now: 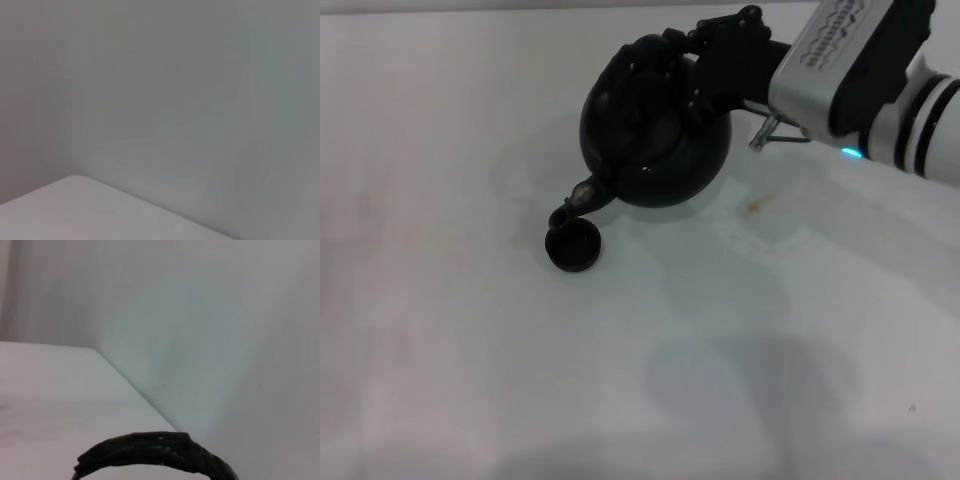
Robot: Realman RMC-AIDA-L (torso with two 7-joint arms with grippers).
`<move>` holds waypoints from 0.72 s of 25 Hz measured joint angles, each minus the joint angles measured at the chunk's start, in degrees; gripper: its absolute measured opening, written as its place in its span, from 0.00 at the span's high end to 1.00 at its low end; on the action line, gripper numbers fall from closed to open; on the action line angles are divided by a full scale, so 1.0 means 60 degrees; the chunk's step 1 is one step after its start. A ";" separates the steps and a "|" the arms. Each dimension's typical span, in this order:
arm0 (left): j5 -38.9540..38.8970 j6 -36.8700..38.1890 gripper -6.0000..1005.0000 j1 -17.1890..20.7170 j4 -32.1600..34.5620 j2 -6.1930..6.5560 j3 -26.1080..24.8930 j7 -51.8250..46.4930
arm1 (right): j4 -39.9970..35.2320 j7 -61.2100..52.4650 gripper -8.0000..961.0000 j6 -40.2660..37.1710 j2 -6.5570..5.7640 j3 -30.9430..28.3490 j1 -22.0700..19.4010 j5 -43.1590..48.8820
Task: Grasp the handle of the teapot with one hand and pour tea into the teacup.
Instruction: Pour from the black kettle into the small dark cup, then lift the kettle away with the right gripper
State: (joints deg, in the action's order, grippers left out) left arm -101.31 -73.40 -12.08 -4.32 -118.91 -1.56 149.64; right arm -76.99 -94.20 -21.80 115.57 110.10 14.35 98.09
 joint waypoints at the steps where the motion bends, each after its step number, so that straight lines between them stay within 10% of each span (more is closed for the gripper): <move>1: 0.0085 -0.0003 0.11 -0.0001 0.0044 0.0000 0.0006 0.0002 | 0.0006 0.0103 0.83 0.0087 0.0000 0.0075 -0.0003 0.0000; 18: 0.0186 0.0037 0.11 -0.0074 0.0077 -0.0001 0.0010 0.0007 | 0.0059 0.1270 0.84 0.1498 0.0015 0.0947 -0.0126 -0.0001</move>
State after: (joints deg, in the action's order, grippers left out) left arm -100.20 -73.18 -12.52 -3.86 -118.92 -1.49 149.68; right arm -76.64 -86.57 -12.81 115.67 115.78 13.59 98.08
